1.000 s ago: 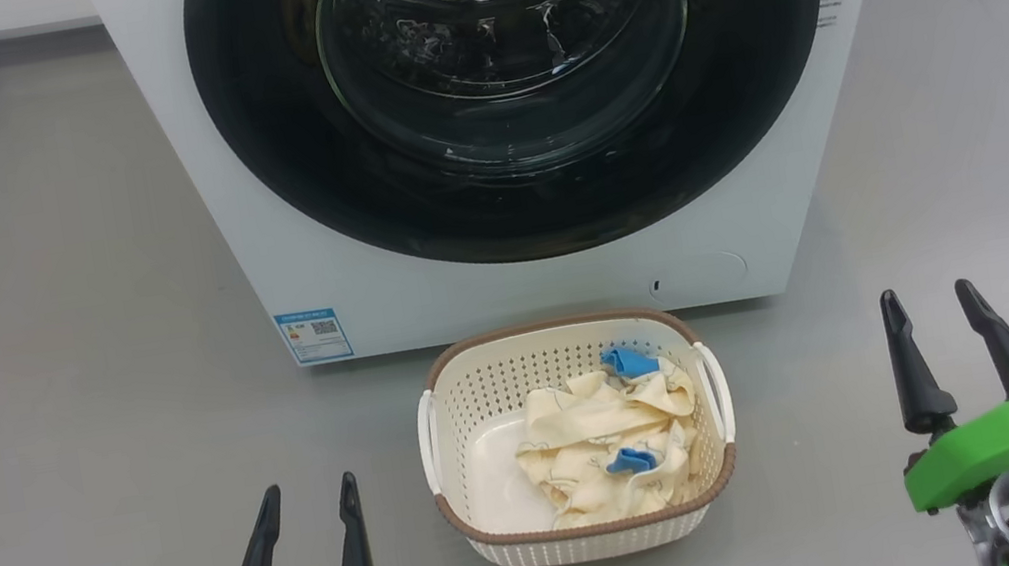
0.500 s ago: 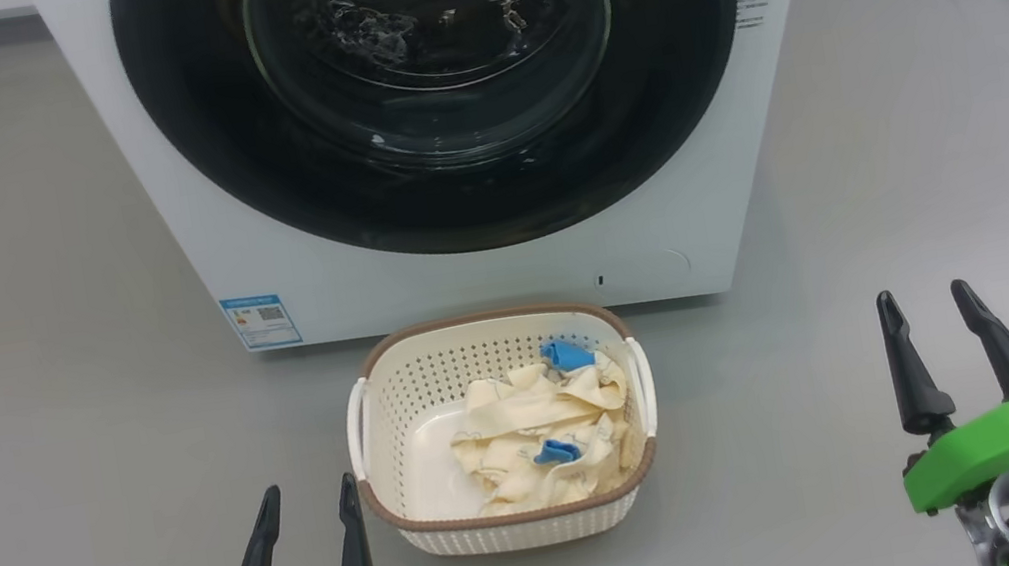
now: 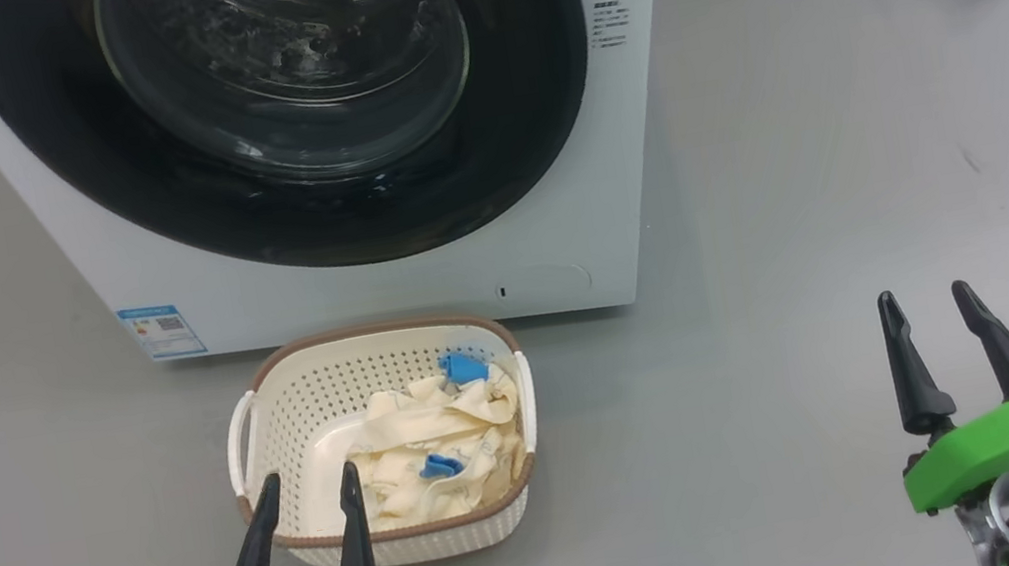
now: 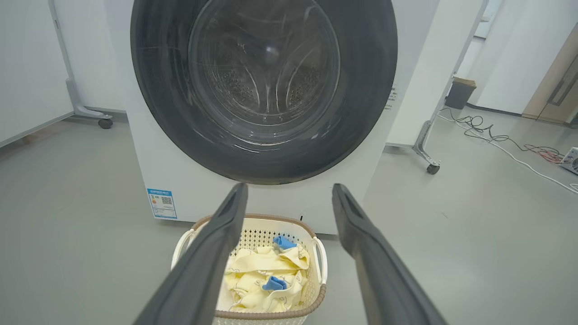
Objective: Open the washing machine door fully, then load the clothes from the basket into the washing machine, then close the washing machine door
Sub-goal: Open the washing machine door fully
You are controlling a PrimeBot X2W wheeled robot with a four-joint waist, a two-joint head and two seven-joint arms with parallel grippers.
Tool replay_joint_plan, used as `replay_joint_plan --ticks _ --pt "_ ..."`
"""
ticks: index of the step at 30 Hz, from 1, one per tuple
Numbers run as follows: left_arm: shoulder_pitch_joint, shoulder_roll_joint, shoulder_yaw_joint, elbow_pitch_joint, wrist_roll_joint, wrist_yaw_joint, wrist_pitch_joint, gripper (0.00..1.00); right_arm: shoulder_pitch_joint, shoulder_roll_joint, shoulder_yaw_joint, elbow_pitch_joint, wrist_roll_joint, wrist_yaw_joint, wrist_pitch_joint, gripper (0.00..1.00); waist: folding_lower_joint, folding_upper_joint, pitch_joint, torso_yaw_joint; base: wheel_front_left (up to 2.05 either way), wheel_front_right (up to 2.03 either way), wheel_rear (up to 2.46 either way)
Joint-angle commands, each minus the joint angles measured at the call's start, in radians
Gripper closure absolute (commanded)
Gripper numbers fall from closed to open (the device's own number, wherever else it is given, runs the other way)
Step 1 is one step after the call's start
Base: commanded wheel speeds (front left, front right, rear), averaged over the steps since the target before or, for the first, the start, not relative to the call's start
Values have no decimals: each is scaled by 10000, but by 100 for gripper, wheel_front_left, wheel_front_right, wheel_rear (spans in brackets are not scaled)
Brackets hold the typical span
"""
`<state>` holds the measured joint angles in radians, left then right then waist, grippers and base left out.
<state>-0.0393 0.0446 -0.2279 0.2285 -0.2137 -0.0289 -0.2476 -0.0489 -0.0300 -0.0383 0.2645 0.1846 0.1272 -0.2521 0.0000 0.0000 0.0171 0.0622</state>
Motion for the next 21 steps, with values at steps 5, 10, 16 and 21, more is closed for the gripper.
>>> replay_joint_plan --ticks 5,10,16,21 --pt "-410 56 434 -601 303 106 -141 0 -543 -202 222 -310 55 35 -97 0 0 0 22 2 97 97 -195" --pt "-384 56 449 -593 345 62 -141 0 -526 -202 262 -336 98 35 -97 0 0 0 -19 1 58 58 -116" --pt "-313 56 415 -561 420 20 -141 0 -487 -202 291 -313 113 35 -97 0 0 0 -109 16 16 16 -31" --pt "-275 56 448 -583 449 -2 -141 0 -460 -202 328 -306 141 35 -97 0 0 0 -164 23 0 0 0"
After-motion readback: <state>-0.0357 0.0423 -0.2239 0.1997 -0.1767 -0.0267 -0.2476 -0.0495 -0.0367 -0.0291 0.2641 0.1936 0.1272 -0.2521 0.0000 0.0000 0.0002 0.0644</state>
